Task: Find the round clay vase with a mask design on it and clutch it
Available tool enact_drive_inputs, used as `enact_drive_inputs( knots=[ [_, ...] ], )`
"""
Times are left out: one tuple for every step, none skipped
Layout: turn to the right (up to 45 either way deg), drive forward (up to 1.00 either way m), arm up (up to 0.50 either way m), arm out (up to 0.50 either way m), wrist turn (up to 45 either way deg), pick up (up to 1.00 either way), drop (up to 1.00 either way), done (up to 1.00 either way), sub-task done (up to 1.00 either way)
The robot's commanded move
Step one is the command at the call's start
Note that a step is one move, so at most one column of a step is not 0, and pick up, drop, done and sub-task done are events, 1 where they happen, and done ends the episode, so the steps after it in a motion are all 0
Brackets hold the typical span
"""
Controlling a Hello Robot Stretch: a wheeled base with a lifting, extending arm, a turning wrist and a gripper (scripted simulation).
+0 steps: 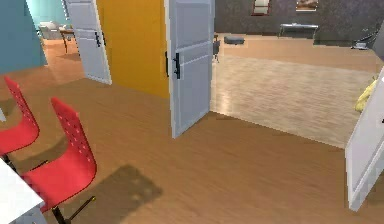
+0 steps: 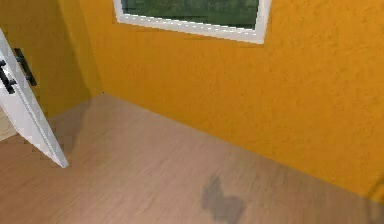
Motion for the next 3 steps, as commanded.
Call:
enact_drive_inputs(
  knots=[
    [-3.0, 0.0, 0.0, 0.0, 0.0, 0.0, 0.0, 0.0, 0.0],
    [0.0, 0.4, 0.0, 0.0, 0.0, 0.0, 0.0, 0.0, 0.0],
    [-45.0, 0.0, 0.0, 0.0, 0.0, 0.0, 0.0, 0.0, 0.0]
  ],
)
